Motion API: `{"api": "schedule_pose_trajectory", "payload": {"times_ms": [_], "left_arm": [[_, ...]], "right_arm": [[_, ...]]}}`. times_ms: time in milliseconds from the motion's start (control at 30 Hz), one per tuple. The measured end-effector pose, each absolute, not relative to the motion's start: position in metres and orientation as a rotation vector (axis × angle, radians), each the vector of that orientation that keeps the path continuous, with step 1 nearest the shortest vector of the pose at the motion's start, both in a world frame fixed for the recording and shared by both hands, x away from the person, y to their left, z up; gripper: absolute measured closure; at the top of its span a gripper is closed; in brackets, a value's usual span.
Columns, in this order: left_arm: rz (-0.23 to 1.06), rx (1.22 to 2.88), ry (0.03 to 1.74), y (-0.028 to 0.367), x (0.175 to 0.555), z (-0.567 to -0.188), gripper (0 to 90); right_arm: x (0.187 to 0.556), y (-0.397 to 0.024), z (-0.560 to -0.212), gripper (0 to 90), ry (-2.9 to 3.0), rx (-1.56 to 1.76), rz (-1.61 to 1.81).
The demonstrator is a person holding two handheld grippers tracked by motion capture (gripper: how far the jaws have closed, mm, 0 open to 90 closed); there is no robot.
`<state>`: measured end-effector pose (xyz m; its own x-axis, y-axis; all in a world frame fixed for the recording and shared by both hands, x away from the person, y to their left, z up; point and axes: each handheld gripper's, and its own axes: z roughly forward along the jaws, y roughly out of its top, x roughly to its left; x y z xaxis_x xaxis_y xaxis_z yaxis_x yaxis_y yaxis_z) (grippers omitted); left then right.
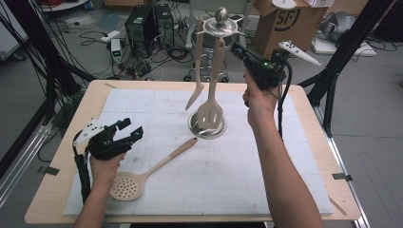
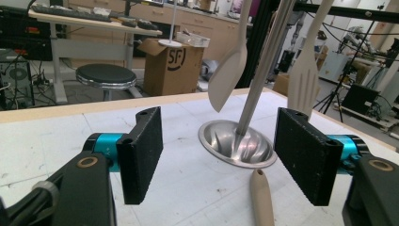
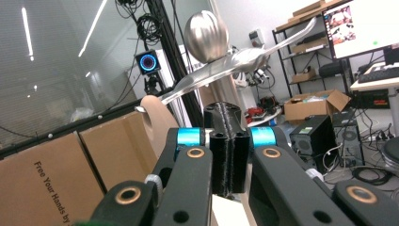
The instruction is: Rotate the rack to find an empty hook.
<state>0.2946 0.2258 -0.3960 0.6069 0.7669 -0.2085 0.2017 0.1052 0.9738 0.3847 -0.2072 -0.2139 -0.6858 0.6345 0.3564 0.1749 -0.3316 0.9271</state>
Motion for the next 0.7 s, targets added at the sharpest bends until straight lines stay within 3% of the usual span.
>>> {"api": "schedule_pose_trajectory", "payload": {"times_ms": [700], "left_arm": [[0.514,1.432,0.881,0.23,0.295,-0.394,33.9]], "right_arm": [[0.385,-0.159,-0.208,90.0,1.689,0.978,2.031]]}}
